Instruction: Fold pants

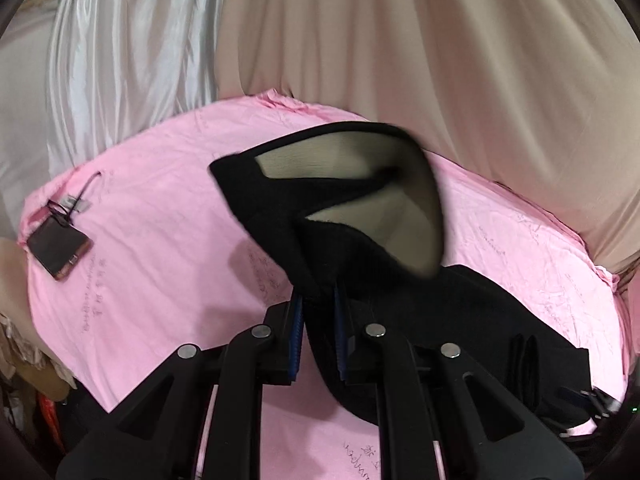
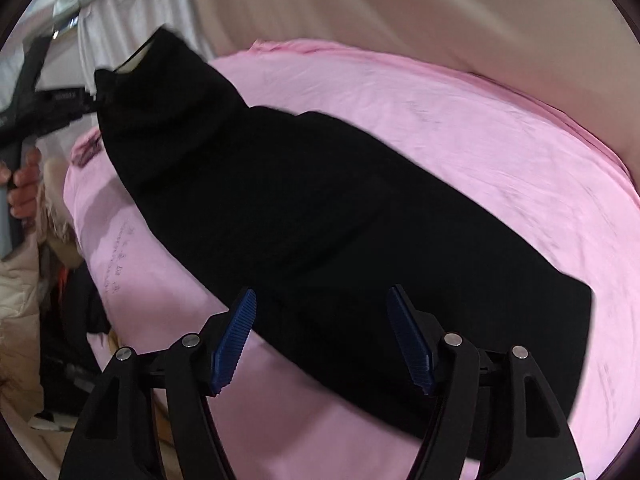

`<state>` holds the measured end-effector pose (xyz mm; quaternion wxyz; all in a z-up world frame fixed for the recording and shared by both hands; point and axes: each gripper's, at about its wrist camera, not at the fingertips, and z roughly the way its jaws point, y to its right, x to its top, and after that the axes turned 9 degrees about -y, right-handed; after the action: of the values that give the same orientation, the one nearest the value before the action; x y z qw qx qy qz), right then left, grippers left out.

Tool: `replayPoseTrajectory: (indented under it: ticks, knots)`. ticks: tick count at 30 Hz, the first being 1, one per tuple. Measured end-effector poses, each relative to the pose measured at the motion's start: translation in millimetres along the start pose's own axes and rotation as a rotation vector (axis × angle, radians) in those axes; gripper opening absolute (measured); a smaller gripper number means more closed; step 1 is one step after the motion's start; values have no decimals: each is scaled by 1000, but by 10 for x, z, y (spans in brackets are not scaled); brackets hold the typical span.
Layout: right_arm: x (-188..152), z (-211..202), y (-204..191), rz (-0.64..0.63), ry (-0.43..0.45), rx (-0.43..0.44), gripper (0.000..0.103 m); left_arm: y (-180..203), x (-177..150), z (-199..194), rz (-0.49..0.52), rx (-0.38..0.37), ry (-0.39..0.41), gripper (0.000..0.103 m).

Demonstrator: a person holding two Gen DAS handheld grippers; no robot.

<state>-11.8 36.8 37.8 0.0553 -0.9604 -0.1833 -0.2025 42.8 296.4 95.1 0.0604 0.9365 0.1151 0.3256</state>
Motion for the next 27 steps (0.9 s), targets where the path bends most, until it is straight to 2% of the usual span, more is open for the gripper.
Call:
replayPoseTrajectory:
  ticks: [2,4,5,6,8,11,13,14,15,16,18,19,22,24,26,27]
  knots:
    - [72,186,-25,-16,-15,-24,64,-40,59,27,-17,-4,-6,12]
    - [140,244,16,1,0,-46,38,-98,93,65,-43,-27,-14,12]
    - [191,210,93,37,-7,-50,18,-126,97,91,-50,-32,-17,13]
    - [235,150,154,77,0,0,17,-197,117,123,-57,-41,-21,13]
    - [324,-30,248,150,54,67,17,-261,137,140,-64,-58,-25,13]
    - [461,-139,185,133,90,137,18,-206,145,101,-47,-72,-16,12]
    - [513,144,28,92,10,188,22,-134,154,52,-29,-88,-1,12]
    - [502,362,-28,78,-56,206,30,-37,152,-14,-8,-105,13,12]
    - [464,460,-40,72,-63,205,33,45,153,-69,17,-124,23,12]
    - [415,396,-23,78,-16,211,33,152,144,-139,39,-144,31,13]
    - [355,218,130,132,-6,280,34,420,113,-283,103,-193,42,13]
    - [295,56,266,171,34,294,34,563,91,-340,141,-213,45,13]
    - [64,-413,680,270,132,141,39,1151,-80,-506,290,-282,37,13]
    - [-193,-660,992,365,176,104,41,1607,-283,-541,396,-346,0,14]
    - [-474,-817,1242,450,204,80,43,2079,-545,-460,504,-398,-64,19]
    - [-596,-844,1317,478,211,67,46,2248,-645,-374,540,-416,-98,29]
